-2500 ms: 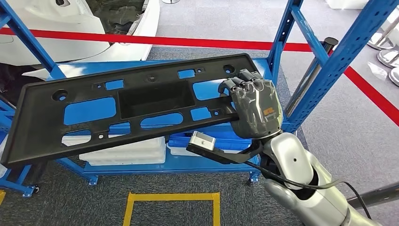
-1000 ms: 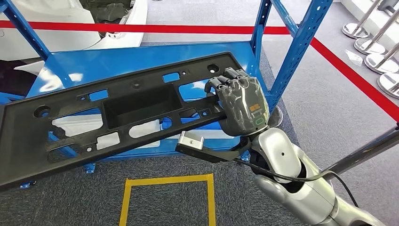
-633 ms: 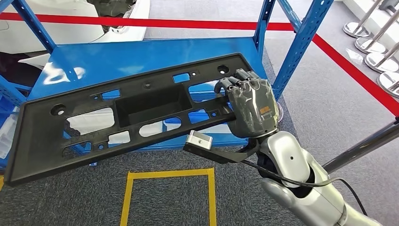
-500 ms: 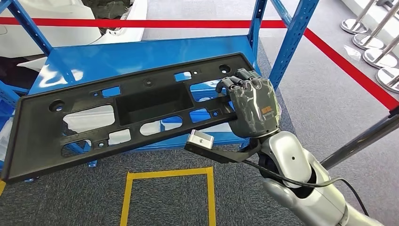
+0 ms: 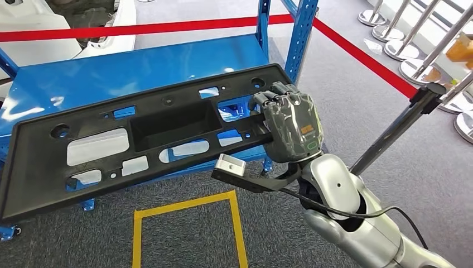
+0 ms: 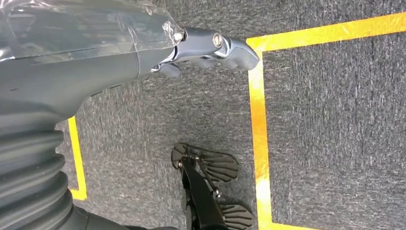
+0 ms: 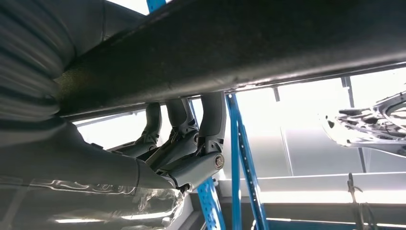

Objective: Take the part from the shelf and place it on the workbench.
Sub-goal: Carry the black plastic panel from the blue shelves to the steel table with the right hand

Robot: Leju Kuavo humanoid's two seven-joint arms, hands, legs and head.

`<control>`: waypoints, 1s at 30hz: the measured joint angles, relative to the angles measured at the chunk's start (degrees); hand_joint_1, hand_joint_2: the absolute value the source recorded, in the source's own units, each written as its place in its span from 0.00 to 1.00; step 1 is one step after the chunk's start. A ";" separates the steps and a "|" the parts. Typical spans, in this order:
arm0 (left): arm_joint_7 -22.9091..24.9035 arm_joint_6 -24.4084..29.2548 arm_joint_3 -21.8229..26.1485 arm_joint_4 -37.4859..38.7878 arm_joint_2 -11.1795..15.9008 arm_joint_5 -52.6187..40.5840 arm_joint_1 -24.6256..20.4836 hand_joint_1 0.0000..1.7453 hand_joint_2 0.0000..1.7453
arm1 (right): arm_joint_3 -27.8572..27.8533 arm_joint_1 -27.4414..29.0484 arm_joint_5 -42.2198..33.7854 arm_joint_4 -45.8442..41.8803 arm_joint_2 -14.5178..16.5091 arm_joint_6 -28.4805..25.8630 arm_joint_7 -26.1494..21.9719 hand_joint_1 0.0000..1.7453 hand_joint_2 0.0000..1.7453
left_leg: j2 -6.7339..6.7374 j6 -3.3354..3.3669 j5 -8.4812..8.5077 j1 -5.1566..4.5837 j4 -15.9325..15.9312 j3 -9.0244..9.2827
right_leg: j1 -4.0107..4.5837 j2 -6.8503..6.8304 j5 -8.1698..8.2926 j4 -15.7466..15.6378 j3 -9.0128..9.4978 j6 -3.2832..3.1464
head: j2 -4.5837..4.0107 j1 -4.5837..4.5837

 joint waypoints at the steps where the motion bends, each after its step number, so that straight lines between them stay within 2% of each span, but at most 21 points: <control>1: 0.00 0.00 0.00 0.00 -0.03 -0.01 -0.04 0.00 1.00 | -0.04 0.08 -0.16 -0.01 -0.02 -0.08 0.01 1.00 1.00 | 0.71 0.38 0.29 0.04 -0.10 -0.06 | -0.07 0.13 0.07 0.09 -0.19 0.38 | 0.00 -0.01; 3: 0.00 0.00 -0.01 0.00 -0.10 -0.01 -0.15 0.00 1.00 | -0.20 0.18 -0.53 -0.02 -0.07 -0.29 0.01 1.00 1.00 | 2.17 1.27 0.96 0.29 -0.42 -0.44 | 0.02 -1.43 -1.71 2.34 -1.34 0.93 | 0.00 0.47; 5: -0.01 0.00 -0.01 0.00 -0.13 -0.01 -0.10 0.00 1.00 | -0.32 0.27 -0.79 -0.02 -0.08 -0.46 0.00 1.00 1.00 | 3.69 1.82 1.42 0.25 -0.48 -1.10 | -0.05 -3.83 -5.96 8.98 -4.07 1.31 | 0.00 1.28; 6: -0.01 0.00 -0.01 0.00 -0.13 -0.01 -0.03 0.00 1.00 | -0.33 0.35 -0.86 -0.02 -0.08 -0.54 0.00 1.00 1.00 | 4.51 1.91 1.57 0.18 -0.43 -1.42 | -0.19 -4.39 -7.85 12.86 -5.51 1.53 | 0.00 1.55; 7: -0.01 0.00 0.00 0.00 -0.13 -0.01 0.03 0.00 1.00 | -0.33 0.45 -0.93 -0.02 -0.08 -0.59 0.00 1.00 1.00 | 5.28 1.93 1.69 0.12 -0.37 -1.70 | -0.31 -4.69 -8.85 15.52 -6.29 1.70 | 0.00 1.69; 8: -0.01 0.00 0.00 0.00 -0.13 -0.01 0.06 0.00 1.00 | -0.33 0.53 -1.06 -0.02 -0.09 -0.64 0.00 1.00 1.00 | 6.02 1.90 1.76 0.09 -0.31 -1.89 | -0.40 -4.89 -8.82 16.25 -6.06 1.78 | 0.00 1.83; 9: -0.01 0.00 -0.01 0.00 -0.13 -0.01 0.04 0.00 1.00 | -0.34 0.59 -1.23 -0.02 -0.10 -0.71 0.00 1.00 1.00 | 6.70 1.86 1.81 0.08 -0.24 -1.98 | -0.45 -5.15 -7.72 14.48 -4.59 1.74 | 0.00 2.00; 10: -0.01 0.00 -0.01 0.00 -0.13 -0.01 0.00 0.00 1.00 | -0.36 0.61 -1.45 -0.02 -0.12 -0.82 -0.01 1.00 1.00 | 7.31 1.81 1.80 0.07 -0.19 -1.99 | -0.43 -5.75 -6.02 10.86 -2.24 1.59 | 0.00 2.23; 12: -0.03 0.00 -0.02 0.00 -0.14 0.01 -0.06 0.00 1.00 | -0.40 0.54 -2.00 -0.02 -0.14 -1.20 -0.05 1.00 1.00 | 8.43 1.51 1.75 -0.15 -0.02 -2.00 | 0.04 -8.12 -3.55 2.88 2.25 0.97 | 0.00 2.73; 14: -0.07 0.00 -0.02 0.00 -0.15 0.04 -0.08 0.00 1.00 | -0.44 0.48 -2.44 -0.02 -0.14 -1.62 -0.14 1.00 1.00 | 9.47 0.98 1.79 -0.40 0.10 -2.10 | 0.59 -9.34 -3.09 -0.47 3.56 0.29 | 0.00 2.85; 16: -0.08 0.00 -0.02 0.00 -0.15 0.05 -0.17 0.00 1.00 | -0.50 0.47 -2.62 -0.02 -0.20 -1.79 -0.17 1.00 1.00 | 10.38 0.36 1.71 -0.44 0.11 -2.07 | 0.59 -8.25 -2.75 -0.86 3.26 -0.37 | 0.00 2.72; 17: -0.10 0.00 -0.02 0.00 -0.15 0.05 -0.24 0.00 1.00 | -0.52 0.42 -2.65 -0.02 -0.24 -1.81 -0.18 1.00 1.00 | 9.82 0.02 1.22 -0.35 0.54 -2.15 | 0.45 -7.68 -2.46 -1.15 3.22 -0.74 | 0.00 2.63; 18: -0.13 0.00 -0.02 0.00 -0.15 0.05 -0.30 0.00 1.00 | -0.55 0.36 -2.68 -0.02 -0.26 -1.82 -0.19 1.00 1.00 | 8.63 -0.29 0.16 -0.24 1.83 -2.59 | 0.27 -7.20 -2.15 -1.44 3.18 -1.13 | 0.00 2.49; 20: -0.19 0.01 -0.02 0.00 -0.15 0.05 -0.23 0.00 1.00 | -0.54 0.28 -2.73 -0.02 -0.23 -1.86 -0.20 1.00 1.00 | 5.45 -0.75 -3.49 0.02 7.93 -5.00 | 0.11 -6.21 -1.74 -1.67 2.99 -1.62 | 0.00 1.88; 22: -0.21 0.03 -0.02 0.00 -0.14 0.05 0.02 0.00 1.00 | -0.53 0.31 -2.79 -0.02 -0.19 -1.87 -0.19 1.00 1.00 | 4.24 -1.04 -6.29 0.12 14.93 -7.99 | 0.10 -4.91 -1.63 -1.41 2.68 -1.75 | 0.00 1.33; 23: -0.22 0.04 -0.02 0.00 -0.13 0.05 0.12 0.00 1.00 | -0.52 0.33 -2.86 -0.02 -0.20 -1.87 -0.18 1.00 1.00 | 4.12 -1.13 -6.17 0.19 16.15 -8.51 | 0.07 -4.20 -1.63 -1.19 2.54 -1.74 | 0.00 1.15; 24: -0.22 0.04 -0.02 0.00 -0.13 0.05 0.16 0.00 1.00 | -0.52 0.34 -2.92 -0.02 -0.20 -1.87 -0.17 1.00 1.00 | 4.05 -1.19 -5.01 0.31 15.29 -8.10 | 0.02 -3.46 -1.65 -0.92 2.42 -1.69 | 0.00 1.00; 25: -0.23 0.04 -0.02 0.00 -0.13 0.06 0.14 0.00 1.00 | -0.51 0.34 -2.98 -0.02 -0.20 -1.87 -0.17 1.00 1.00 | 3.75 -1.25 -3.03 0.52 12.42 -6.79 | -0.05 -2.74 -1.72 -0.61 2.33 -1.58 | 0.00 0.86; 27: -0.24 0.04 -0.02 0.00 -0.13 0.09 0.13 0.00 1.00 | -0.52 0.28 -3.07 -0.02 -0.19 -1.88 -0.10 1.00 1.00 | 1.35 -1.40 0.04 1.04 5.29 -3.71 | -0.15 -1.36 -2.01 0.32 1.84 -1.05 | 0.00 0.65; 29: -0.26 0.04 -0.02 0.00 -0.13 0.11 0.17 0.00 1.00 | -0.53 0.17 -3.13 -0.03 -0.19 -1.89 -0.02 1.00 1.00 | -0.63 -1.25 0.61 1.24 2.18 -2.72 | -0.23 -0.04 -1.98 1.05 0.96 -0.26 | 0.00 0.70; 30: -0.26 0.04 -0.02 0.00 -0.13 0.11 0.17 0.00 1.00 | -0.53 0.15 -3.15 -0.03 -0.20 -1.88 0.00 1.00 1.00 | -0.55 -1.00 0.59 1.09 2.03 -2.83 | -0.29 0.63 -1.78 1.15 0.58 0.15 | 0.00 0.80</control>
